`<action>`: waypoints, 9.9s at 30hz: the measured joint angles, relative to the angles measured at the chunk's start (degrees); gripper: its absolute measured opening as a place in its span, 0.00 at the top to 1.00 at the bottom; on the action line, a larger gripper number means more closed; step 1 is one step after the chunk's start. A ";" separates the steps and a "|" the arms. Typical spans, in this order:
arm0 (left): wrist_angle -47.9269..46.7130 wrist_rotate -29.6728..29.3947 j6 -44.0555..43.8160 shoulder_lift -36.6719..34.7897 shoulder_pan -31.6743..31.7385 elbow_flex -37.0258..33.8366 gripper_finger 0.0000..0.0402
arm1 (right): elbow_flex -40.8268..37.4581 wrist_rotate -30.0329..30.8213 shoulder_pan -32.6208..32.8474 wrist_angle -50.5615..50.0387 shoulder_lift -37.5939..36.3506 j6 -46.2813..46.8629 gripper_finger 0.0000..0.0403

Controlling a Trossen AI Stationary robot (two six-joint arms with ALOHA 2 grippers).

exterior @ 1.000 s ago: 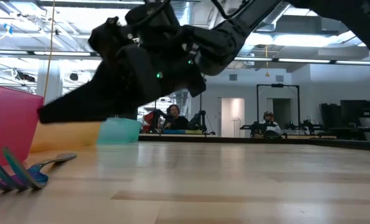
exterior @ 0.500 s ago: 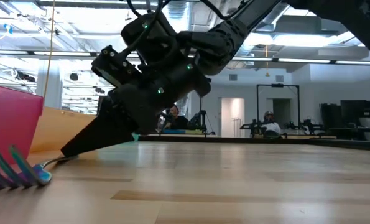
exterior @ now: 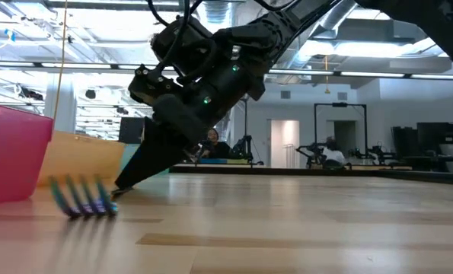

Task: Sort silverware by color (type)
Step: Put the blue fork into the pink bin

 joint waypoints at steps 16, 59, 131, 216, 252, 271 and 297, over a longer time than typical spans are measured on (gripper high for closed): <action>-1.29 0.01 -0.22 0.00 -0.02 -0.25 0.76 | -0.70 12.15 -6.99 -20.88 -12.73 0.22 0.29; -1.05 -1.76 0.11 0.02 0.00 -3.76 0.76 | -3.74 2.19 -4.24 -23.05 -13.87 -30.11 0.29; 36.41 -4.00 8.16 -0.13 -0.35 -17.52 0.76 | -53.25 1.13 -15.48 30.46 -56.91 1.67 0.94; 58.41 -23.79 -4.85 0.48 -0.46 -31.17 0.71 | -48.39 32.89 -2.53 38.14 -51.39 -10.65 0.80; 18.48 -11.41 -0.94 15.36 23.43 -17.18 0.71 | -43.27 20.48 -13.18 34.48 -39.54 -6.65 0.46; -5.75 -12.95 4.55 41.81 26.41 10.22 0.53 | -43.32 15.94 -11.28 13.63 -45.11 -5.74 0.46; -12.61 -17.76 5.12 49.75 28.31 10.40 0.47 | -43.34 15.72 -8.50 10.55 -45.85 -4.06 0.46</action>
